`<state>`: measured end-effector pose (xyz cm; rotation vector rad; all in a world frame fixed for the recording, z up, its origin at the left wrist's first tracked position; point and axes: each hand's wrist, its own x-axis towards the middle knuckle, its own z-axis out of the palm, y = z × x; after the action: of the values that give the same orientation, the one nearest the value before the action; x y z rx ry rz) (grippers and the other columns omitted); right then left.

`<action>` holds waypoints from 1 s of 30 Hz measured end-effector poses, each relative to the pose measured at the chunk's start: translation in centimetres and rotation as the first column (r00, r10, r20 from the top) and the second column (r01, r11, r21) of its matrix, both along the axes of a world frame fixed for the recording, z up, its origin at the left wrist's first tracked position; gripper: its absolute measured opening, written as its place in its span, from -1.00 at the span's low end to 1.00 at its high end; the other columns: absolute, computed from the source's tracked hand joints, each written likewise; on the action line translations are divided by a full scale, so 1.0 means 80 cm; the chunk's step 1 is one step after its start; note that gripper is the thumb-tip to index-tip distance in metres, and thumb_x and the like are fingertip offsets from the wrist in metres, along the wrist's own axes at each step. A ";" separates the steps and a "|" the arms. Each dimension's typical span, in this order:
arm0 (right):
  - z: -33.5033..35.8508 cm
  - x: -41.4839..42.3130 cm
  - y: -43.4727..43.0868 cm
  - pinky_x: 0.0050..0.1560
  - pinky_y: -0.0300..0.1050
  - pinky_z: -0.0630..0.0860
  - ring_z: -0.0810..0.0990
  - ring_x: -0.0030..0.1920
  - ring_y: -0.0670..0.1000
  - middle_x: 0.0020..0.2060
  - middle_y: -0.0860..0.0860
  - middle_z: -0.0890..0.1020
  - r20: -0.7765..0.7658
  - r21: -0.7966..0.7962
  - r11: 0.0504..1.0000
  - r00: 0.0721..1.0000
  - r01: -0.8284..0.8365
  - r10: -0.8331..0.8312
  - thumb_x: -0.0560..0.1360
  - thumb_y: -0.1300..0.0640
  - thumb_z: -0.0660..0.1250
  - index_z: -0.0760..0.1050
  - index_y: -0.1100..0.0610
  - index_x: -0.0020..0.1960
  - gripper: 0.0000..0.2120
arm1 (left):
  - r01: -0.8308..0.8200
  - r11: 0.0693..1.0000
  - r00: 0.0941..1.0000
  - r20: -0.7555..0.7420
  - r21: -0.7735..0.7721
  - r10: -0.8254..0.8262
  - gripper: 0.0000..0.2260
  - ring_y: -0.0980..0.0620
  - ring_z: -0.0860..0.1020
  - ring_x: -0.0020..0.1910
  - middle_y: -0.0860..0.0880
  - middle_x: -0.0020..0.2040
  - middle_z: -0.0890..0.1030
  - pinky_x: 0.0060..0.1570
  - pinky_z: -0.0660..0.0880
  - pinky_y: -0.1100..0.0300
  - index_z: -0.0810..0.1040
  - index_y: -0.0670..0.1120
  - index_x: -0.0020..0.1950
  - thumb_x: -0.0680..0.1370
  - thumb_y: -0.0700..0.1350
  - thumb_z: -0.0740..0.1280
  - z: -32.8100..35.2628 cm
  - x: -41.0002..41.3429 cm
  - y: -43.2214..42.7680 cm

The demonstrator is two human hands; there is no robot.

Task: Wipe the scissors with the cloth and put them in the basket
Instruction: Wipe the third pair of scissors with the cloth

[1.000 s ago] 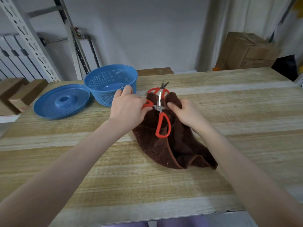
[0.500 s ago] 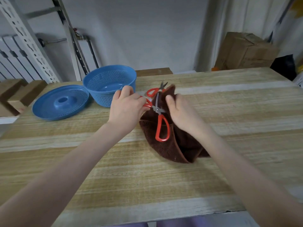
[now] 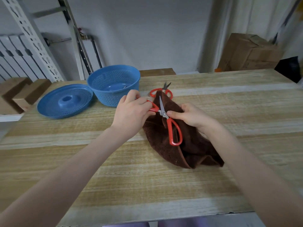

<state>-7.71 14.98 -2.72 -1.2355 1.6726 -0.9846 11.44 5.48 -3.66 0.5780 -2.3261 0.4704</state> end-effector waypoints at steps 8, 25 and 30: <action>0.002 -0.039 0.011 0.01 -0.09 0.63 0.69 -0.16 0.01 -0.11 0.08 0.70 0.187 -0.029 0.947 0.933 0.319 -0.308 0.55 0.12 0.35 0.61 0.14 0.01 -0.89 | 0.019 0.991 1.000 -0.024 0.132 -0.016 -0.65 -0.15 0.42 0.02 0.06 -0.26 0.56 -0.16 0.46 0.01 0.64 -0.08 -0.15 0.53 0.12 0.18 0.005 0.018 -0.014; 0.017 0.007 -0.006 0.36 -0.01 0.22 0.34 0.27 0.01 0.14 0.02 0.59 -0.860 -0.233 0.853 0.508 -0.467 0.043 0.50 -0.12 0.16 0.58 0.16 0.10 -0.58 | 0.247 0.924 0.943 0.148 0.292 -0.299 -0.65 -0.16 0.42 0.12 0.09 -0.13 0.57 0.04 0.45 -0.13 0.62 -0.09 -0.09 0.56 0.14 0.19 0.012 0.012 -0.018; 0.005 0.008 -0.008 0.15 -0.09 0.34 0.42 0.05 -0.04 -0.08 -0.05 0.45 -0.698 -0.270 0.892 0.712 -0.362 0.077 0.55 0.03 0.34 0.58 0.11 -0.09 -0.84 | 0.276 0.927 0.936 0.150 0.253 -0.319 -0.69 -0.15 0.43 0.06 0.08 -0.18 0.55 0.11 0.42 -0.05 0.60 -0.11 -0.12 0.56 0.09 0.21 0.015 0.012 -0.018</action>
<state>-7.10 14.34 -2.35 -2.2281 1.8225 -0.7728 12.41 4.06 -2.44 0.2805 -2.6150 0.1172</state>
